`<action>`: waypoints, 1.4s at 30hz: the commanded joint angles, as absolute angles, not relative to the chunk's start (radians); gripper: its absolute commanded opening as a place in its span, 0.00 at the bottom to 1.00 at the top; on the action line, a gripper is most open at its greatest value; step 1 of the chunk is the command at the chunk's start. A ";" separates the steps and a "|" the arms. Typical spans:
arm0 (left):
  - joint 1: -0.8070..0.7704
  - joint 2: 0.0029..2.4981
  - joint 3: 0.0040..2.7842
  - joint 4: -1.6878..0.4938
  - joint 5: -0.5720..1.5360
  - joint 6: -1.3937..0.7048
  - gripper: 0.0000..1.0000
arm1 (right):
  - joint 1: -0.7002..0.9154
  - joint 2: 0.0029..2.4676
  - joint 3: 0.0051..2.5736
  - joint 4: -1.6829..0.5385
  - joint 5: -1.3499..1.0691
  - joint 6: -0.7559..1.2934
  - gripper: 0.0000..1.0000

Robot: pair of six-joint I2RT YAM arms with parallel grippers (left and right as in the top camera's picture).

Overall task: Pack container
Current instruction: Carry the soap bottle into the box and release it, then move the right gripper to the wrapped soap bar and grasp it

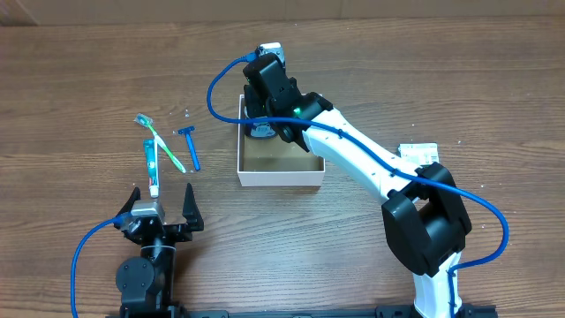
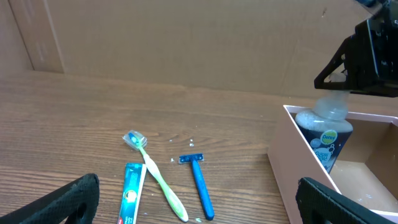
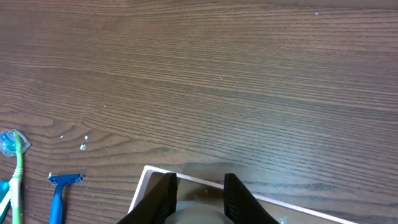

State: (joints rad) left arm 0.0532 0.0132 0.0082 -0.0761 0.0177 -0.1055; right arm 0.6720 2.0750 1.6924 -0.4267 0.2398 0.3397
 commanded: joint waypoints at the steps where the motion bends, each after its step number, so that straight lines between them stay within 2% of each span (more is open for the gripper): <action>1: 0.059 0.004 0.005 -0.078 0.015 -0.101 1.00 | 0.667 2.078 1.707 -0.406 0.246 0.336 0.38; 2: 0.059 0.004 0.005 -0.078 0.015 -0.101 1.00 | 0.667 2.078 1.707 -0.405 0.246 0.336 0.56; 3: 0.059 0.004 0.005 -0.078 0.015 -0.101 1.00 | 0.667 2.078 1.707 -0.406 0.245 0.336 0.64; 6: 0.059 0.004 0.005 -0.078 0.015 -0.101 1.00 | 0.667 2.078 1.707 -0.406 0.245 0.336 0.76; 11: 0.059 0.004 0.005 -0.078 0.015 -0.101 1.00 | 0.667 2.078 1.707 -0.412 0.246 0.320 0.77; 12: 0.059 0.004 0.005 -0.078 0.015 -0.101 1.00 | 0.667 2.078 1.708 -0.407 0.257 0.305 0.82; 15: 0.059 0.004 0.005 -0.078 0.015 -0.101 1.00 | 0.664 2.068 1.746 -0.422 0.280 0.255 0.86; 18: 0.059 0.004 0.005 -0.078 0.014 -0.101 1.00 | 0.660 2.025 1.880 -0.540 0.250 0.254 0.90; 21: 0.059 0.004 0.005 -0.078 0.016 -0.101 1.00 | 0.650 1.956 2.032 -0.747 0.257 0.308 0.99; 25: 0.059 0.004 0.005 -0.078 0.015 -0.101 1.00 | 0.498 1.829 2.190 -1.152 0.268 0.552 1.00; 27: 0.059 0.004 0.005 -0.078 0.015 -0.101 1.00 | 0.316 1.773 2.194 -1.364 0.222 0.677 1.00; 30: 0.059 0.004 0.005 -0.078 0.015 -0.101 1.00 | 0.112 1.782 2.162 -1.508 0.129 0.712 1.00; 35: 0.059 0.004 0.005 -0.078 0.015 -0.101 1.00 | -0.076 1.786 1.873 -1.406 0.101 0.810 1.00; 42: 0.059 0.004 0.005 -0.078 0.015 -0.101 1.00 | -0.101 1.786 1.439 -1.122 -0.027 0.892 1.00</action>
